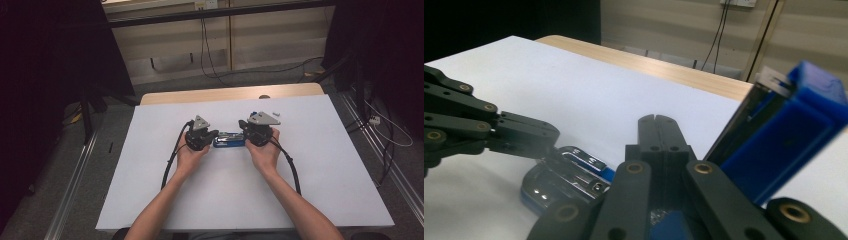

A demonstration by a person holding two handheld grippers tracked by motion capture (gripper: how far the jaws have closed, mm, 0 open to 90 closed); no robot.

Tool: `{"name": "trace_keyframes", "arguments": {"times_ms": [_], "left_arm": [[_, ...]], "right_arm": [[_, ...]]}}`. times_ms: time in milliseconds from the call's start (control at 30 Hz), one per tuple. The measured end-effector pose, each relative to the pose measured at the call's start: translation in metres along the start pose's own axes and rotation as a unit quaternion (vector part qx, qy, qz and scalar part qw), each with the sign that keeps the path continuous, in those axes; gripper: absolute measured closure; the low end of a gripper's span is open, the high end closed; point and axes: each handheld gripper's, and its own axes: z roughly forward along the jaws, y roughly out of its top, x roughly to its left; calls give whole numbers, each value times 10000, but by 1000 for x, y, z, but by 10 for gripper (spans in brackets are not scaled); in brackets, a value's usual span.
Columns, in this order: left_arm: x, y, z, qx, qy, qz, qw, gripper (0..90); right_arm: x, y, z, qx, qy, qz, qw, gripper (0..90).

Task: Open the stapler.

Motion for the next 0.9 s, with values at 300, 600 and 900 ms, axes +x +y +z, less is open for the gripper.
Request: {"name": "trace_keyframes", "arguments": {"times_ms": [300,600,900], "left_arm": [[0,-1,0,-17,2,12,10000,900],[-1,-1,0,-28,20,-6,10000,900],[-1,-1,0,-31,17,6,10000,900]], "right_arm": [[-10,-2,-6,-42,-145,34,9999,900],[-25,-1,-17,-91,-240,58,9997,900],[-36,-9,-22,28,-189,162,9997,900]]}}
